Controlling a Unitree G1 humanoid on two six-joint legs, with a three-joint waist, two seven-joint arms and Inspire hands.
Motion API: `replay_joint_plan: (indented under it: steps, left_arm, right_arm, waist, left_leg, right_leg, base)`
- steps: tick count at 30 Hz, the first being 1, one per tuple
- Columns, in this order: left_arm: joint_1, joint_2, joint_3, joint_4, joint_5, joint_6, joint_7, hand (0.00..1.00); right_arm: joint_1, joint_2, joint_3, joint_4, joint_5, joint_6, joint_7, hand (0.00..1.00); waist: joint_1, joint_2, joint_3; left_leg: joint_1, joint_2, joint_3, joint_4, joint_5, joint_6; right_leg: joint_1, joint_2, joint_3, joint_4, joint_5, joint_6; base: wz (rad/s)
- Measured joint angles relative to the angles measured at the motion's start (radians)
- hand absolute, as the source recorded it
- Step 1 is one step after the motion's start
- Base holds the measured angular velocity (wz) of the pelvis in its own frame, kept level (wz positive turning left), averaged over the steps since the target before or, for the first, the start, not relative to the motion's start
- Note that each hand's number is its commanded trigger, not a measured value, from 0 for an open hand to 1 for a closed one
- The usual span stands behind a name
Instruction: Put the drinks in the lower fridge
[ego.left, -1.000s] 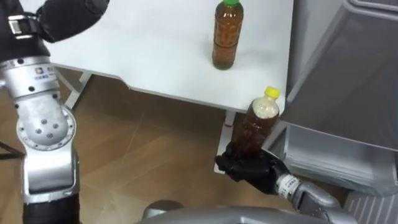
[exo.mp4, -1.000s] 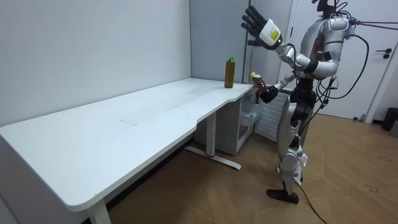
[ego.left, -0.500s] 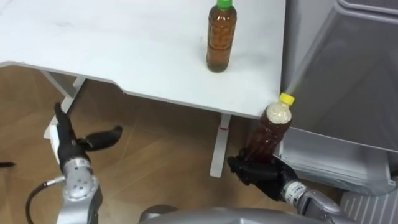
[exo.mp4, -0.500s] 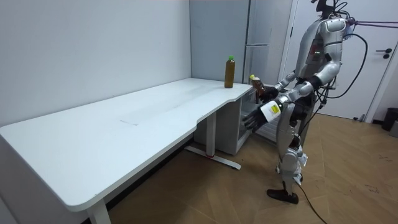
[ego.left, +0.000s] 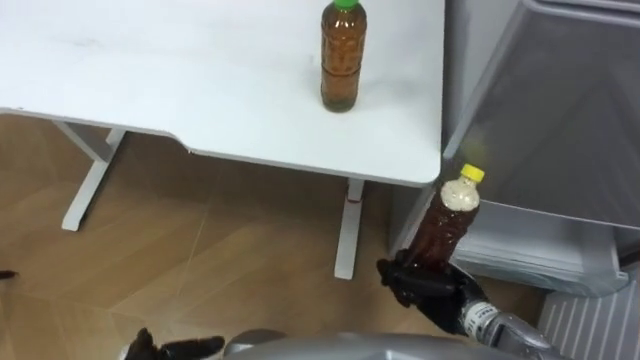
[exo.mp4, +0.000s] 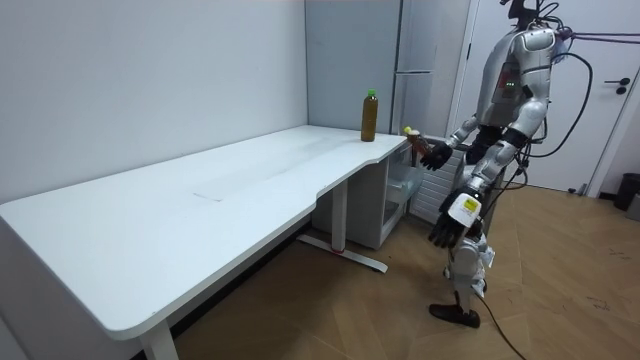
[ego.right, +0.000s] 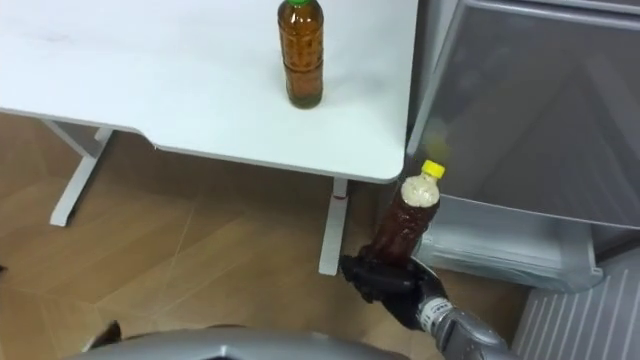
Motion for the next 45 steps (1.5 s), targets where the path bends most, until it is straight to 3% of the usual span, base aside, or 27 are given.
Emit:
replay_joint_plan:
  steps: [6,10,17,22,25,37,45]
  left_arm:
    - [-0.013,0.002,-0.039,0.017,0.004,0.006,-0.074,0.00]
    - [-0.032,0.002,-0.043,0.023,0.051,0.010,-0.106,0.00]
    - [-0.059,0.005,-0.073,0.022,0.140,0.026,-0.116,0.00]
    - [-0.059,0.005,-0.072,0.022,0.167,0.027,-0.113,0.00]
    - [-0.065,0.005,-0.068,0.022,0.206,0.027,-0.114,0.00]
    - [-0.072,0.009,-0.052,0.019,0.226,0.027,-0.118,0.00]
    - [-0.058,0.009,-0.032,0.018,0.224,0.027,-0.132,0.00]
  right_arm:
    - [-0.016,0.000,-0.003,0.148,0.022,-0.001,-0.076,1.00]
    - [-0.044,0.003,-0.033,0.244,0.073,-0.001,-0.119,1.00]
    - [-0.047,0.004,-0.040,0.280,0.137,0.000,-0.192,1.00]
    - [-0.056,0.015,-0.040,0.280,0.154,0.002,-0.219,1.00]
    - [-0.062,0.017,-0.040,0.254,0.240,0.020,-0.242,1.00]
    - [-0.124,0.030,-0.044,0.211,0.509,0.019,-0.280,1.00]
    - [-0.126,0.033,-0.071,0.210,0.525,0.018,-0.298,1.00]
  waist:
    - [-0.029,0.003,-0.0025]
    - [-0.058,0.011,0.0016]
    - [-0.065,0.026,0.0020]
    - [-0.072,0.021,0.0013]
    - [-0.074,0.016,-0.0016]
    - [-0.081,0.001,-0.0003]
    - [-0.086,-0.003,-0.0008]
  left_leg:
    - [-0.011,0.000,0.002,0.002,0.000,0.000]
    - [-0.011,0.000,0.008,0.002,0.000,0.000]
    - [-0.008,0.001,0.013,-0.001,0.000,0.000]
    - [-0.008,0.000,0.014,-0.001,0.000,0.000]
    - [-0.009,-0.001,0.014,0.001,0.001,0.001]
    - [-0.010,-0.005,0.014,0.001,0.001,0.002]
    - [-0.015,-0.006,0.013,0.002,0.001,0.002]
  right_leg:
    - [-0.005,0.000,0.001,0.001,0.000,0.000]
    - [-0.007,0.000,0.010,0.001,0.000,0.000]
    - [-0.008,0.000,0.015,0.003,0.000,0.000]
    - [-0.009,0.000,0.017,0.001,0.000,0.001]
    - [-0.018,-0.001,0.019,-0.001,-0.002,0.003]
    - [-0.023,-0.004,0.019,-0.003,-0.004,0.006]
    - [-0.021,-0.004,0.013,-0.013,-0.004,0.006]
  base:
    - [-0.01]
    - [-0.04]
    - [-0.02]
    - [0.00]
    - [0.00]
    - [0.00]
    - [0.00]
